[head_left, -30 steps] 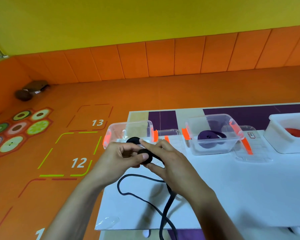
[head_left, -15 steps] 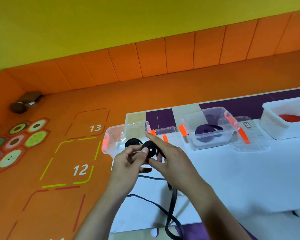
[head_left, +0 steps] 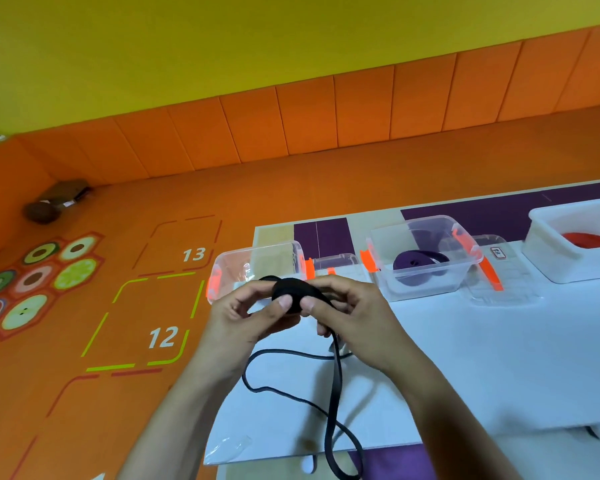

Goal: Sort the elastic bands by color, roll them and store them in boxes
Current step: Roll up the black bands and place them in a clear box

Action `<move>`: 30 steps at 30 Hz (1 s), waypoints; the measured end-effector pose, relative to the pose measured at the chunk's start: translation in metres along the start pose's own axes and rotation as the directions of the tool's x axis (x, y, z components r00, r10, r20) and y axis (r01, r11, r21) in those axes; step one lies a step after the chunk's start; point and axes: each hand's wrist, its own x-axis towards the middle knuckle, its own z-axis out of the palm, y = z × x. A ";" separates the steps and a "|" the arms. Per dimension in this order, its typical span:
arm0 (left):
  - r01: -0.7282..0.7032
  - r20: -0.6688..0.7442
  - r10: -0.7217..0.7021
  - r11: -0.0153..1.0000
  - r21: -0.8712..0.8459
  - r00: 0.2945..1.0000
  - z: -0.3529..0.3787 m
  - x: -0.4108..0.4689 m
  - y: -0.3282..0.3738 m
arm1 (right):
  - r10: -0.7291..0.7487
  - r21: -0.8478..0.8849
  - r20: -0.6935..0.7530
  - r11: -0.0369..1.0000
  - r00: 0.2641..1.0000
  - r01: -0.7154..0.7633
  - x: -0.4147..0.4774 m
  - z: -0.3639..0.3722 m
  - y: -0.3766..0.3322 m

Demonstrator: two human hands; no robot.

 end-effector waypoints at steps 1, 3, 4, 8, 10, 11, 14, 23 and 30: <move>0.026 0.000 -0.026 0.998 -0.051 1.000 0.001 -0.001 0.000 | 0.007 0.046 -0.035 0.999 0.999 -0.005 0.001 0.002 0.003; 0.077 0.014 -0.076 0.984 -0.160 0.997 0.004 -0.003 -0.002 | 0.037 0.074 -0.075 0.997 0.997 -0.031 0.004 0.006 0.007; 0.100 0.019 -0.098 0.975 -0.198 0.995 0.006 -0.005 -0.004 | 0.050 0.056 -0.074 0.997 0.996 -0.045 0.004 0.007 0.008; 0.165 0.036 -0.163 0.983 -0.083 0.986 0.004 -0.011 -0.007 | 0.039 -0.100 -0.006 0.994 0.999 -0.040 0.003 0.003 0.011; 0.129 0.087 -0.145 0.977 0.169 0.986 -0.005 -0.008 0.002 | 0.045 -0.237 0.060 0.971 0.997 -0.029 0.003 -0.003 0.008; 0.104 0.122 -0.145 0.951 0.291 0.982 -0.011 -0.006 0.007 | 0.052 -0.312 0.098 0.950 0.994 -0.019 0.003 -0.005 0.007; 0.001 0.227 -0.130 0.869 0.494 0.965 -0.025 0.004 0.020 | 0.032 -0.417 0.150 0.908 0.988 0.034 0.005 -0.004 0.003; 0.033 0.031 -0.032 0.999 -0.027 0.999 0.002 0.005 0.004 | 0.014 -0.006 -0.145 1.000 0.989 -0.015 0.012 0.012 0.012; 0.058 0.109 -0.107 0.921 0.386 0.988 -0.001 0.003 0.012 | 0.055 -0.185 0.007 0.981 0.998 -0.053 0.011 -0.011 0.008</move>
